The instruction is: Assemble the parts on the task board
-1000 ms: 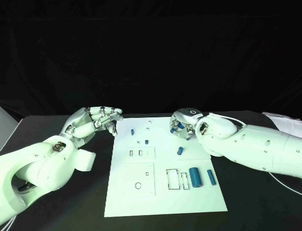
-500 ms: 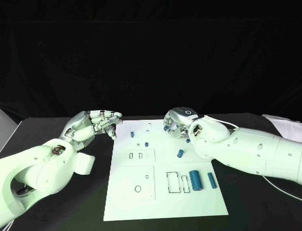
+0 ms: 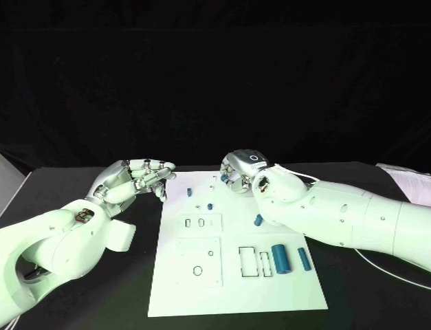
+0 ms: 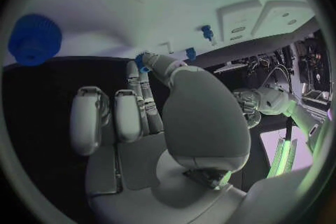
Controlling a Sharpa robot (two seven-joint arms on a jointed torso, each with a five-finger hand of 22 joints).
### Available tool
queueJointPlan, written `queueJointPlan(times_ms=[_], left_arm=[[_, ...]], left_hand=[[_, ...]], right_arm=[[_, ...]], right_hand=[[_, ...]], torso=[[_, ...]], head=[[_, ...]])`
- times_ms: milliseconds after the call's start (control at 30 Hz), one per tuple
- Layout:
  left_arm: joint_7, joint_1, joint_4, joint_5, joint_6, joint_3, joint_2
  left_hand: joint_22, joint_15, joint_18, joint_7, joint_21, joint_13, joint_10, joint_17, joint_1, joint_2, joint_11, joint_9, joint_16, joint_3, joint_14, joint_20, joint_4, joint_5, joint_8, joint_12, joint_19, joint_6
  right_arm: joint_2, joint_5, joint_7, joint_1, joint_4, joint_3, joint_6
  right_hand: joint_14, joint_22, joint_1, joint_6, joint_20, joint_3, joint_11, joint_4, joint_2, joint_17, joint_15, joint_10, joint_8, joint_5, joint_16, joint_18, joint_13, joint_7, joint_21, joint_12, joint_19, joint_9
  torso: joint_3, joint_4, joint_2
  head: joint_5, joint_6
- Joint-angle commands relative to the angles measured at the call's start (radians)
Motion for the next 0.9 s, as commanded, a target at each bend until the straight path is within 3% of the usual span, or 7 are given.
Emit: queueJointPlan(times_ms=[33, 100, 267, 367, 700, 900], left_arm=[[0.001, 0.000, 0.003, -0.008, 0.021, 0.001, 0.003], [0.000, 0.000, 0.002, -0.009, 0.022, 0.001, 0.003], [-0.001, 0.000, 0.000, -0.010, 0.023, 0.001, 0.004], [-0.002, 0.000, 0.000, -0.011, 0.023, 0.001, 0.004], [-0.005, 0.000, 0.000, -0.014, 0.027, 0.001, 0.006], [-0.006, 0.001, 0.002, -0.015, 0.030, 0.001, 0.006]], left_hand=[[0.001, 0.002, 0.012, 0.001, 0.004, 0.001, -0.001, 0.002, -0.006, -0.001, 0.003, 0.001, 0.007, 0.007, -0.006, 0.002, 0.000, 0.000, -0.005, -0.005, -0.007, -0.007], [0.001, 0.002, 0.012, 0.001, 0.004, 0.001, -0.001, 0.002, -0.006, -0.001, 0.003, 0.001, 0.007, 0.007, -0.006, 0.002, 0.000, 0.000, -0.005, -0.005, -0.007, -0.007], [0.001, 0.002, 0.012, 0.001, 0.004, 0.001, -0.001, 0.002, -0.006, -0.001, 0.003, 0.001, 0.007, 0.007, -0.006, 0.002, 0.000, 0.000, -0.005, -0.005, -0.007, -0.007], [0.001, 0.002, 0.012, 0.001, 0.004, 0.001, -0.001, 0.002, -0.006, -0.001, 0.003, 0.001, 0.007, 0.007, -0.006, 0.002, 0.000, 0.000, -0.005, -0.005, -0.007, -0.007], [0.001, 0.002, 0.012, 0.001, 0.004, 0.001, -0.001, 0.002, -0.006, -0.001, 0.003, 0.001, 0.007, 0.007, -0.006, 0.002, 0.000, 0.000, -0.005, -0.005, -0.007, -0.007], [0.001, 0.002, 0.012, 0.001, 0.004, 0.001, -0.001, 0.002, -0.006, -0.001, 0.003, 0.001, 0.007, 0.007, -0.006, 0.002, 0.000, 0.000, -0.005, -0.005, -0.007, -0.007]], right_arm=[[0.015, -0.021, -0.017, 0.000, -0.014, 0.000, -0.024], [0.021, -0.021, -0.017, 0.000, -0.016, 0.001, -0.028], [0.035, -0.021, -0.015, 0.001, -0.020, 0.001, -0.031], [0.039, -0.020, -0.015, 0.001, -0.021, 0.002, -0.032], [0.053, -0.026, -0.013, 0.001, -0.031, 0.003, -0.014], [0.062, -0.033, -0.017, 0.001, -0.051, 0.003, -0.004]], right_hand=[[0.027, -0.001, -0.004, 0.006, 0.000, 0.006, 0.003, 0.002, 0.008, 0.001, -0.006, 0.003, 0.003, 0.001, 0.007, -0.012, 0.002, 0.001, 0.005, -0.002, 0.003, 0.001], [0.027, -0.001, -0.004, 0.006, 0.000, 0.006, 0.003, 0.002, 0.008, 0.001, -0.006, 0.003, 0.003, 0.001, 0.007, -0.012, 0.002, 0.001, 0.005, -0.002, 0.003, 0.001], [0.027, 0.000, -0.004, 0.004, 0.000, 0.006, 0.003, 0.002, 0.008, 0.000, -0.005, 0.002, 0.003, 0.002, 0.007, -0.012, 0.002, 0.002, 0.005, -0.003, 0.003, 0.002], [0.027, 0.000, -0.005, 0.004, 0.000, 0.006, 0.003, 0.002, 0.007, 0.000, -0.005, 0.002, 0.003, 0.002, 0.007, -0.012, 0.002, 0.002, 0.005, -0.003, 0.003, 0.002], [0.027, 0.001, -0.008, 0.001, 0.001, 0.006, 0.005, 0.002, 0.005, 0.002, -0.004, 0.001, 0.002, 0.003, 0.008, -0.012, 0.002, 0.003, 0.005, -0.005, 0.003, 0.004], [0.027, 0.001, -0.008, 0.001, 0.001, 0.006, 0.005, 0.002, 0.004, 0.002, -0.004, 0.000, 0.002, 0.003, 0.009, -0.012, 0.002, 0.003, 0.006, -0.006, 0.003, 0.005]], torso=[[0.0006, 0.0011, 0.002], [-0.0010, 0.0032, 0.004], [-0.0004, 0.0037, 0.005], [-0.0026, 0.0057, 0.007], [-0.0007, 0.0035, 0.011], [-0.0013, 0.0055, 0.013]], head=[[0.002, -0.001], [0.003, -0.001], [0.004, 0.000], [0.004, 0.001], [0.010, 0.003], [0.011, 0.003]])
